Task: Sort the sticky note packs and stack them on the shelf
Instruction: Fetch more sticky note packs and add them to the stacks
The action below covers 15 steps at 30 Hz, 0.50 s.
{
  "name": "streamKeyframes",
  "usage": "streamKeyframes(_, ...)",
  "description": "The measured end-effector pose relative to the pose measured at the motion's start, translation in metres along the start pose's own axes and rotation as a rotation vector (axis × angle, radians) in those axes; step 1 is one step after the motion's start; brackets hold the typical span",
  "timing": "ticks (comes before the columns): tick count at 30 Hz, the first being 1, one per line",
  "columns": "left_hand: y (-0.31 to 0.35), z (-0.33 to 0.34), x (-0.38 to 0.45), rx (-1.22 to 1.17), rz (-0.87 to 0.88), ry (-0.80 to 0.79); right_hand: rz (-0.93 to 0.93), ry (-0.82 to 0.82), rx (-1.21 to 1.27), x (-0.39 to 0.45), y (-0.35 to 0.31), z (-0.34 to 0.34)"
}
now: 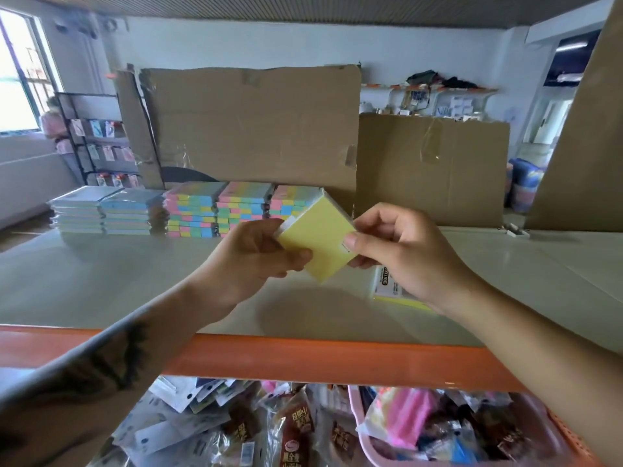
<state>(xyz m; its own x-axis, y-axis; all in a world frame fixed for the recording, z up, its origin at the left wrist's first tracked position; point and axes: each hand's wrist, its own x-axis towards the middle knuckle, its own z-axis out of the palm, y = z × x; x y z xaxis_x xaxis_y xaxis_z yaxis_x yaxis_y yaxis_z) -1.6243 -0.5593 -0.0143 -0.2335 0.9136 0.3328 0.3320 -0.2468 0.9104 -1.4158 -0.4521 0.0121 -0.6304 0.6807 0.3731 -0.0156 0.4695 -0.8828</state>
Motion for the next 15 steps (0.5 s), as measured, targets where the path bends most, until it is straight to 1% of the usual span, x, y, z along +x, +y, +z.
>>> streamKeyframes(3, 0.004, -0.001, -0.002, -0.152, -0.006, 0.054, 0.117, -0.06, 0.196, -0.007, -0.003, 0.002)
streamKeyframes(5, 0.007, -0.002, -0.003, -0.18, 0.002, 0.094, 0.16, -0.1, 0.261, -0.009, -0.004, 0.002)
streamKeyframes(6, 0.007, -0.001, -0.004, -0.192, 0.011, 0.09, 0.157, -0.115, 0.213, -0.009, -0.004, 0.001)
streamKeyframes(7, 0.009, 0.0, -0.005, -0.21, 0.021, 0.083, 0.13, -0.125, 0.107, -0.009, -0.003, 0.0)
streamKeyframes(9, 0.013, 0.005, -0.006, -0.261, 0.015, 0.072, 0.039, -0.14, -0.129, -0.008, 0.0, -0.003)
streamKeyframes(10, 0.015, 0.009, -0.006, -0.281, 0.002, 0.071, -0.004, -0.131, -0.206, -0.008, -0.001, -0.004)
streamKeyframes(11, 0.017, 0.012, -0.004, -0.282, -0.002, 0.071, -0.044, -0.109, -0.249, -0.009, -0.002, -0.006)
streamKeyframes(13, 0.022, 0.021, -0.002, -0.251, -0.007, 0.081, -0.09, -0.089, -0.247, -0.01, -0.007, -0.01)
streamKeyframes(15, 0.024, 0.029, 0.002, -0.221, -0.008, 0.077, -0.073, -0.111, -0.198, -0.008, -0.008, -0.015)
